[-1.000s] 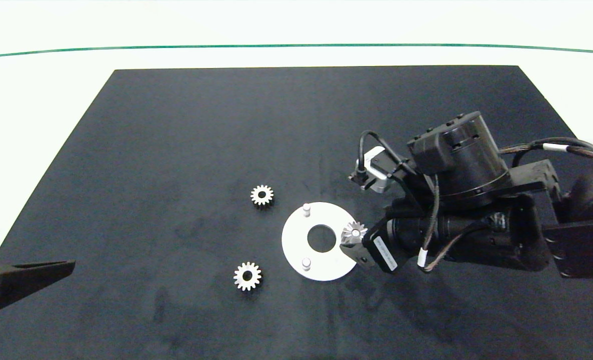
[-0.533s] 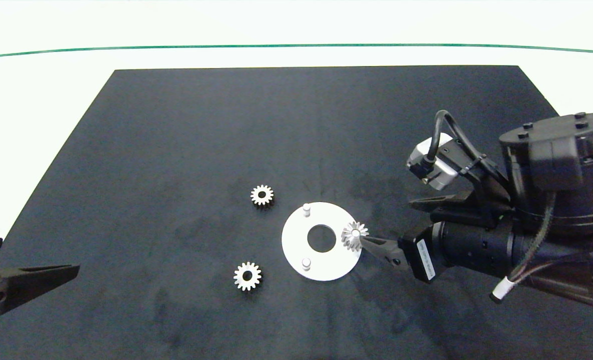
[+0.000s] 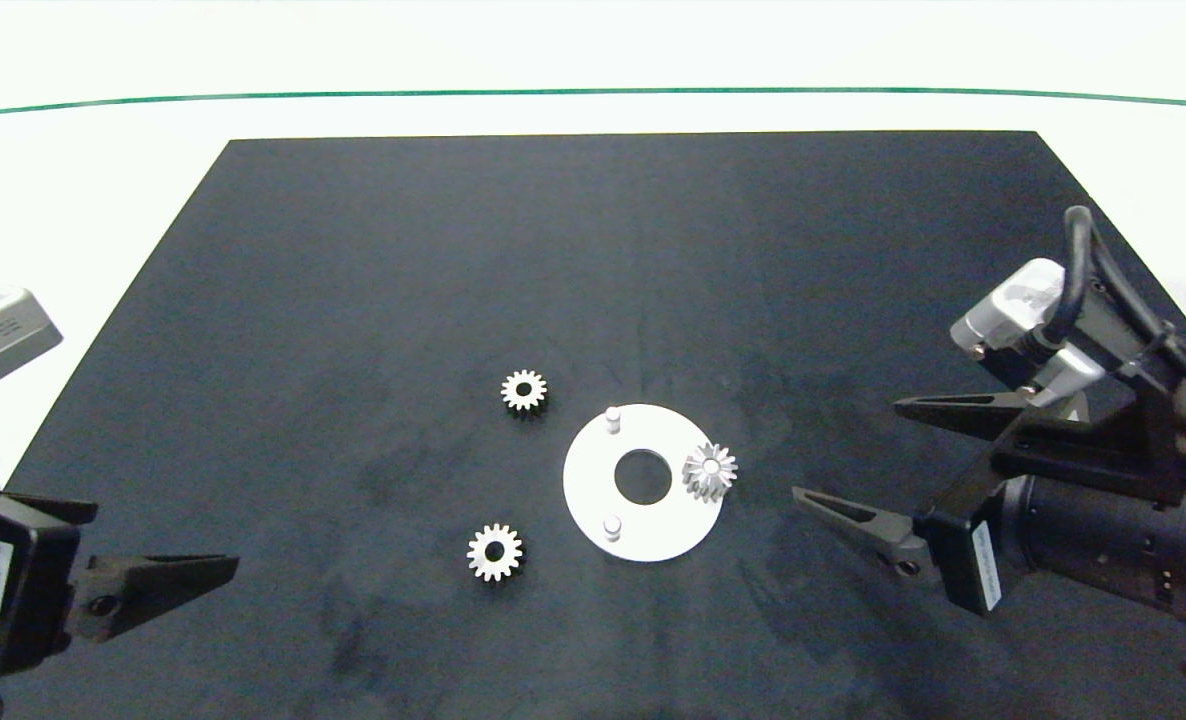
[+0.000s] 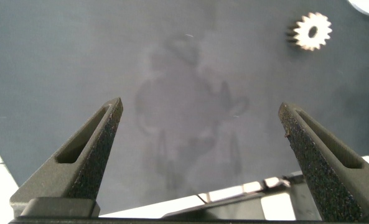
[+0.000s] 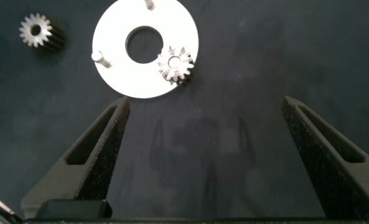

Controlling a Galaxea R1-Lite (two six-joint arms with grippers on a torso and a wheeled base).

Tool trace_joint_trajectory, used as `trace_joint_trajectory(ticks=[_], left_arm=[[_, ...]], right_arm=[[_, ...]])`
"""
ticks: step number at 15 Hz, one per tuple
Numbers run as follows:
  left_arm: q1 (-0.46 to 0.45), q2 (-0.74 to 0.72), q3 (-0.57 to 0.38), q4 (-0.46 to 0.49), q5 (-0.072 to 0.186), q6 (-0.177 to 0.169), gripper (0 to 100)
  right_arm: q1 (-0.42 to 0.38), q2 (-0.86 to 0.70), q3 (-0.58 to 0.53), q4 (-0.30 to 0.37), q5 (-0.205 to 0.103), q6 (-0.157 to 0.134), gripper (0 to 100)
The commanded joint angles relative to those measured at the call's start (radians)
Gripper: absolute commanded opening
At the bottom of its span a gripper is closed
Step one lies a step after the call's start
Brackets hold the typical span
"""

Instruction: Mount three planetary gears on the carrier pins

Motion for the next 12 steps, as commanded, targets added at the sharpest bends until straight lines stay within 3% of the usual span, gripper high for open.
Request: trace_joint_trajectory(ticks=[1, 2, 6, 10, 12], left_arm=[[-0.134, 0.089, 0.005, -0.029, 0.003, -0.107, 100], [-0.175, 0.109, 0.026, -0.044, 0.009, -0.121, 100], [-0.186, 0.153, 0.111, -0.169, 0.024, -0.115, 100], [-0.231, 0.160, 0.137, -0.176, 0.036, -0.113, 100], [-0.292, 0.170, 0.173, -0.227, 0.066, -0.110, 100]], right_arm=[[0.000, -0.047, 0.008, 0.002, -0.001, -0.002, 100], [0.000, -0.044, 0.008, 0.002, -0.003, -0.002, 100], [0.007, -0.038, 0.008, 0.001, -0.001, -0.004, 100], [0.010, -0.044, 0.008, 0.001, -0.001, -0.005, 100], [0.023, -0.047, 0.011, 0.001, -0.003, -0.005, 100]])
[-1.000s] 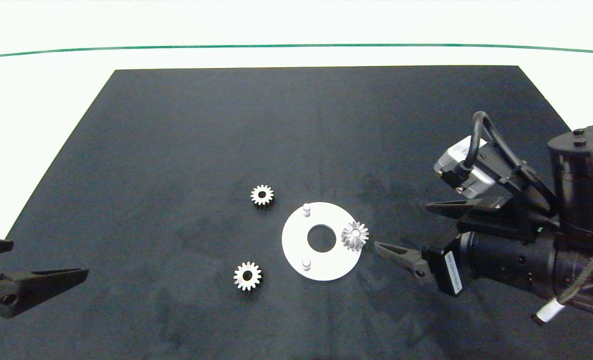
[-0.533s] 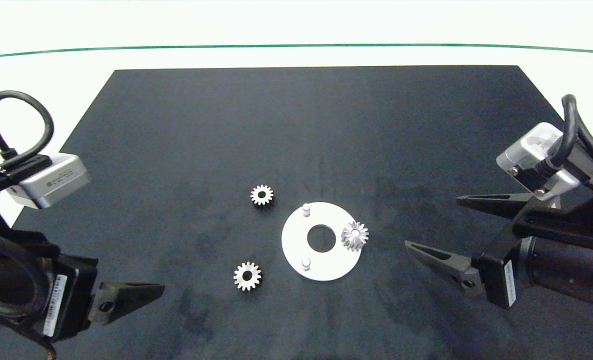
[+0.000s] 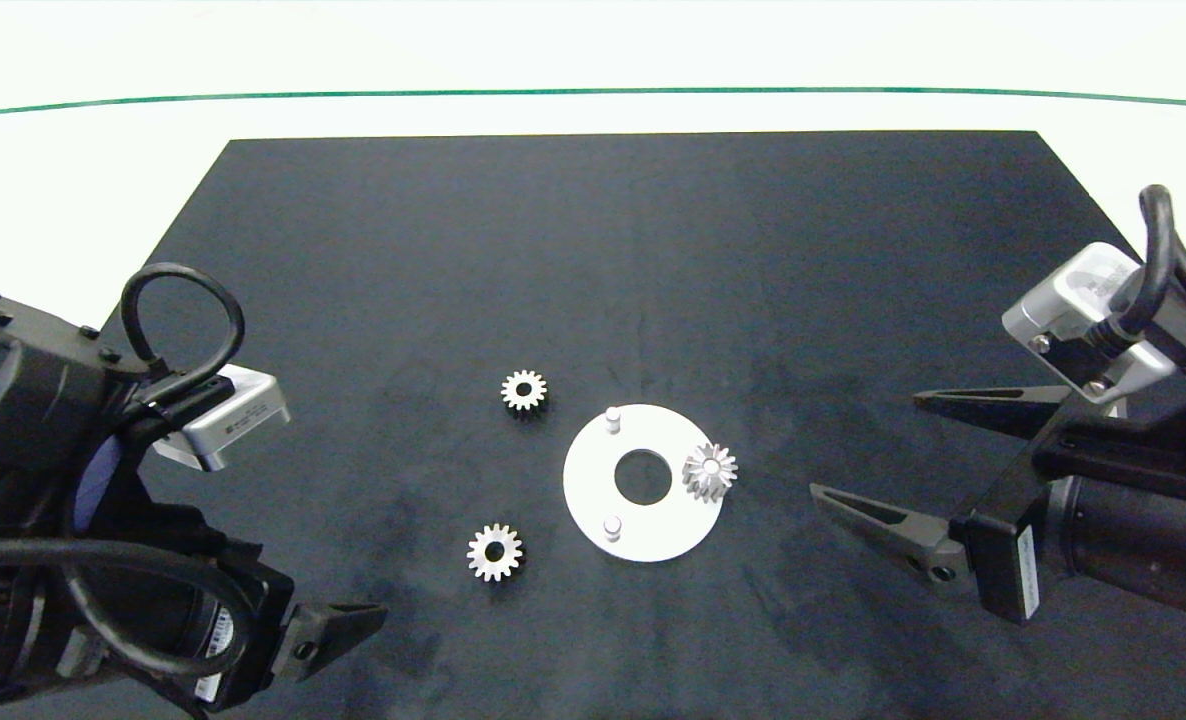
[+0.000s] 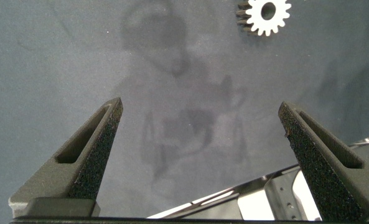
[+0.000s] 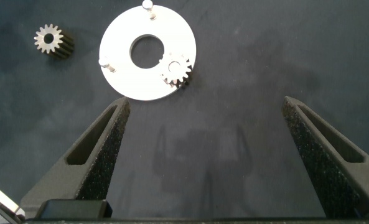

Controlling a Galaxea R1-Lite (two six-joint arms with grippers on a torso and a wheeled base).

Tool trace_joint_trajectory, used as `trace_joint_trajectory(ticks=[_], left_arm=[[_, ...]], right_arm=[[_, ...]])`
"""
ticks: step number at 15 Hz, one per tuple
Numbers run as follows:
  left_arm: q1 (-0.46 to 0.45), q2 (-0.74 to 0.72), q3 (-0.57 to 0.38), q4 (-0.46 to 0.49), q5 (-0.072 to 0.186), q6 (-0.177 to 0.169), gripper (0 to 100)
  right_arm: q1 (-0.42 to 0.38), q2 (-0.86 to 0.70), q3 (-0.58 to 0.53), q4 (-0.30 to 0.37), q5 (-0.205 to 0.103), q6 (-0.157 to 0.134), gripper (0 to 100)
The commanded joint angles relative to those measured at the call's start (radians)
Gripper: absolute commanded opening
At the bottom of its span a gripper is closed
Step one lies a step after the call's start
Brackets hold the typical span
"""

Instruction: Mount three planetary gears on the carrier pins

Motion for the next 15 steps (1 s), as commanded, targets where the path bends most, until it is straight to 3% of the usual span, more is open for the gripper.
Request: trace_joint_trajectory(ticks=[1, 4, 6, 9, 10, 12, 13, 15], left_arm=[[-0.082, 0.020, 0.053, -0.066, 0.030, 0.001, 100], [-0.142, 0.046, 0.096, -0.152, 0.056, 0.002, 100], [-0.186, 0.055, 0.088, -0.172, 0.056, 0.002, 100], [-0.206, 0.078, 0.093, -0.183, 0.057, 0.007, 100], [-0.205, 0.098, 0.087, -0.183, 0.059, 0.034, 100], [-0.197, 0.121, 0.085, -0.183, 0.060, 0.165, 100], [-0.194, 0.133, 0.068, -0.186, 0.060, 0.208, 100], [-0.195, 0.150, 0.024, -0.187, 0.060, 0.237, 100]], right_arm=[[0.013, -0.001, 0.005, 0.000, -0.001, -0.001, 100], [0.023, -0.011, 0.009, 0.000, -0.009, -0.001, 100], [0.023, -0.017, 0.007, -0.002, -0.027, -0.006, 100], [0.025, -0.028, 0.007, 0.000, -0.027, -0.018, 100], [0.026, -0.028, 0.009, 0.000, -0.027, -0.022, 100], [0.071, -0.037, 0.016, 0.000, -0.029, -0.022, 100], [0.082, -0.045, 0.024, -0.002, -0.032, -0.022, 100], [0.082, -0.068, 0.027, -0.004, -0.046, -0.024, 100]])
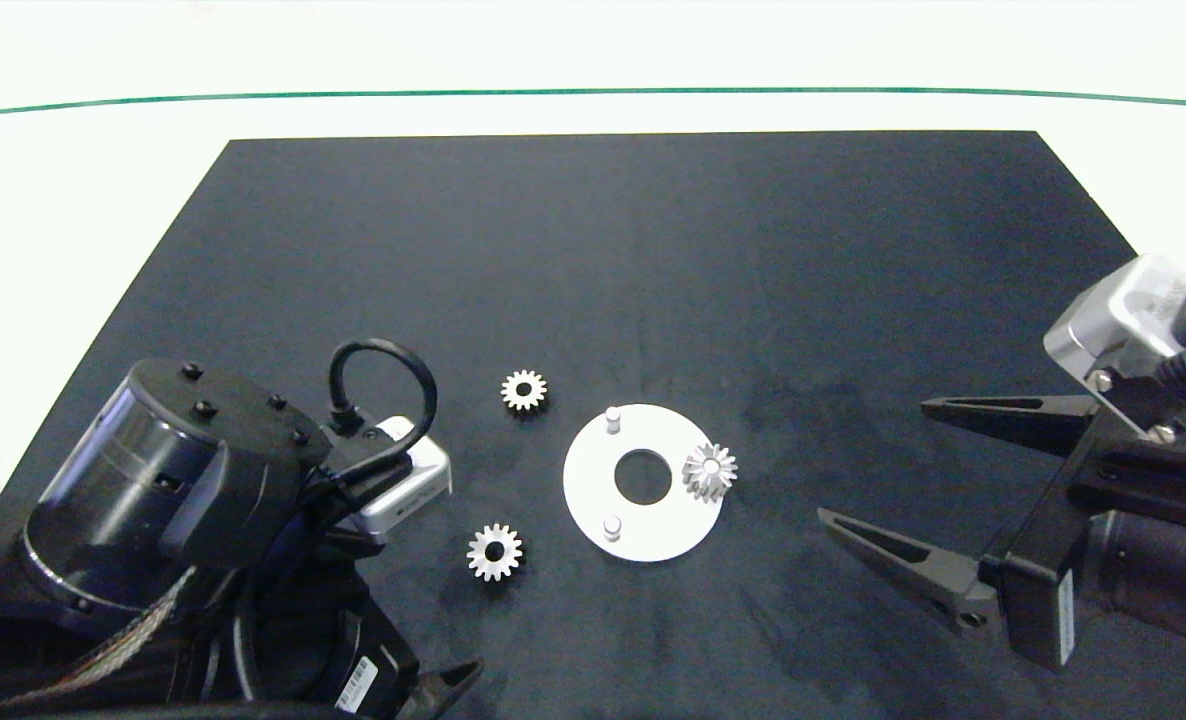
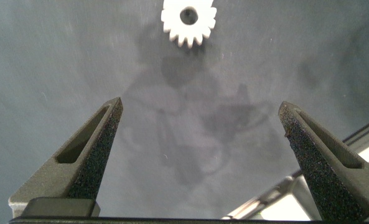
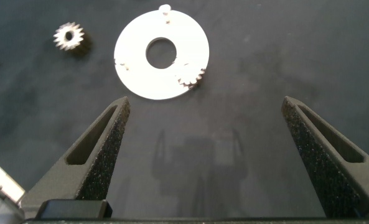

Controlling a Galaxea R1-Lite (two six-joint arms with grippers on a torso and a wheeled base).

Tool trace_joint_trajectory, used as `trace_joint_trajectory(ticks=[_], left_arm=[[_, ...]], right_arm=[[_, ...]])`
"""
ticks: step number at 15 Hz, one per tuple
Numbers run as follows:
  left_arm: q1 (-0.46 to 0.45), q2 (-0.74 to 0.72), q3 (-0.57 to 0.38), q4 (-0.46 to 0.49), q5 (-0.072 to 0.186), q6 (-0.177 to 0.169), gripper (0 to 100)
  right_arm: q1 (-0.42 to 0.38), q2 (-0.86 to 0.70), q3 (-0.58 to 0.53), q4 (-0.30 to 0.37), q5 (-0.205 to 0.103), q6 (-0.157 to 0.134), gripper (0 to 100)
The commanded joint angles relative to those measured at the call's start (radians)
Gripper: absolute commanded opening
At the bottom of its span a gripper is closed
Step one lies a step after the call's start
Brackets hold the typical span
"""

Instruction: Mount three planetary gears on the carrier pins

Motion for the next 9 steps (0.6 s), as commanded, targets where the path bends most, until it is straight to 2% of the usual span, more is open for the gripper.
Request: trace_joint_trajectory(ticks=[1, 4, 6, 9], left_arm=[[0.004, 0.041, -0.046, 0.001, 0.002, 0.043, 100], [0.004, 0.079, -0.060, 0.001, 0.002, 0.053, 100], [0.018, 0.119, -0.087, 0.001, 0.002, 0.053, 100], [0.021, 0.164, -0.133, -0.002, 0.002, 0.056, 100]], right_arm=[[0.010, -0.045, 0.005, 0.000, -0.007, -0.003, 100], [0.005, -0.078, 0.005, 0.000, -0.008, -0.003, 100], [0.005, -0.104, 0.005, 0.000, -0.008, -0.023, 100], [0.003, -0.118, 0.004, 0.000, -0.008, -0.030, 100]])
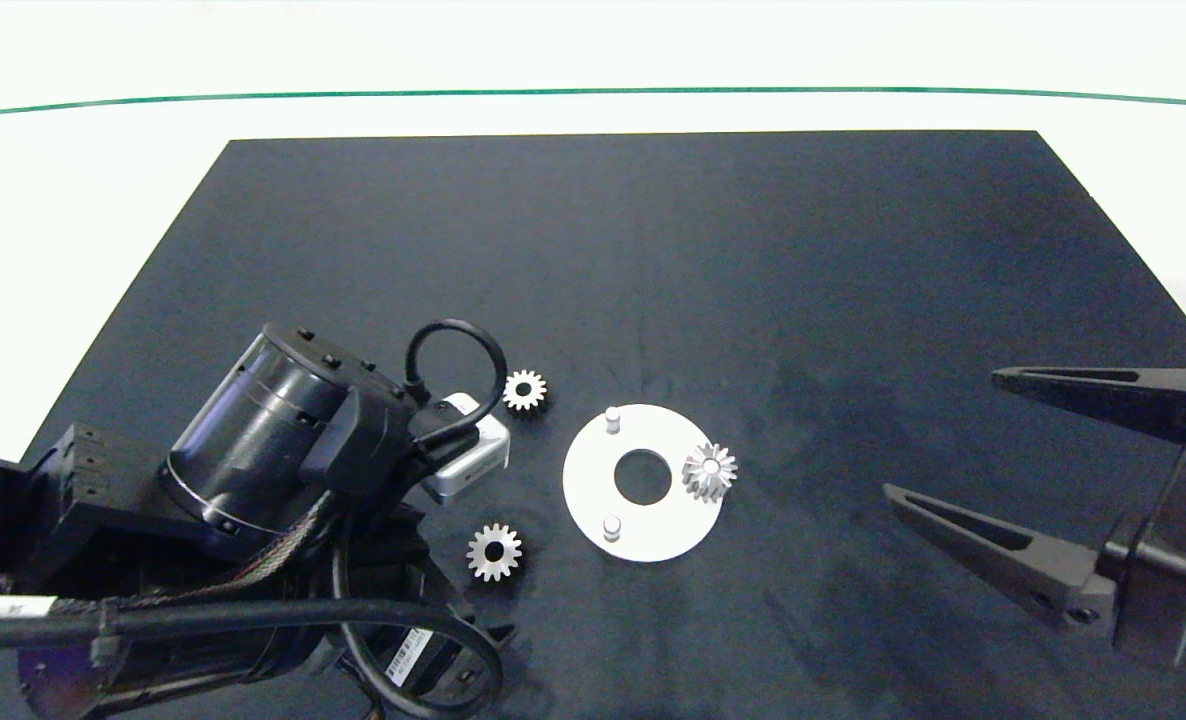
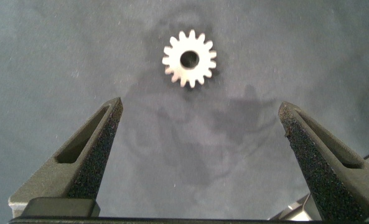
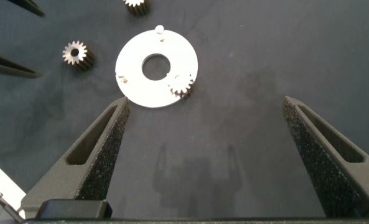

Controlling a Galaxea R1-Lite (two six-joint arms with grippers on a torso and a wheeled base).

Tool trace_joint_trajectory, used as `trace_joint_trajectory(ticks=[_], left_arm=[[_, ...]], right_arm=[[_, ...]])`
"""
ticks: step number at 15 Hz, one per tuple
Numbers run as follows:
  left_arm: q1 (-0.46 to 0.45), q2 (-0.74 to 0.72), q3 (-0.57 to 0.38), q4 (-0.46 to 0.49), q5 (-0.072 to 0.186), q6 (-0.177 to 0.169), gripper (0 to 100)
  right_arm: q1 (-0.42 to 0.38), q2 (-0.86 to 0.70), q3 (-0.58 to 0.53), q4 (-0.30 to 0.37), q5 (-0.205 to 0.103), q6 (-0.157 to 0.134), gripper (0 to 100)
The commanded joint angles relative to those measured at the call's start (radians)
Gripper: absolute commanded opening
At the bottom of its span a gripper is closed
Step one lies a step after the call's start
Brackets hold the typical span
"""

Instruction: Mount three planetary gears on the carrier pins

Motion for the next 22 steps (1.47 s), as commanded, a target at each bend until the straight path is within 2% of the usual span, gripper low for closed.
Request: trace_joint_trajectory(ticks=[1, 3, 7, 11, 13, 19, 22], left_arm=[[0.004, 0.067, -0.046, -0.004, 0.003, 0.012, 100], [0.004, 0.093, -0.046, -0.036, 0.007, 0.044, 100], [0.004, 0.145, -0.046, -0.073, 0.009, 0.063, 100], [0.007, 0.174, -0.046, -0.091, 0.010, 0.063, 100], [0.036, 0.187, -0.044, -0.111, 0.010, 0.077, 100], [0.038, 0.181, -0.035, -0.111, 0.010, 0.074, 100], [0.038, 0.176, -0.029, -0.113, 0.015, 0.074, 95]], right_arm=[[0.000, -0.017, -0.002, -0.001, -0.002, -0.004, 100], [0.002, -0.019, -0.005, -0.002, -0.002, -0.004, 100], [0.002, -0.033, -0.006, -0.002, -0.002, -0.007, 100], [0.002, -0.045, -0.006, -0.002, -0.002, -0.012, 100], [0.002, -0.045, -0.005, -0.001, -0.001, -0.012, 100], [0.005, -0.048, -0.005, -0.002, -0.001, -0.017, 100], [0.005, -0.051, -0.005, -0.002, -0.001, -0.017, 100]])
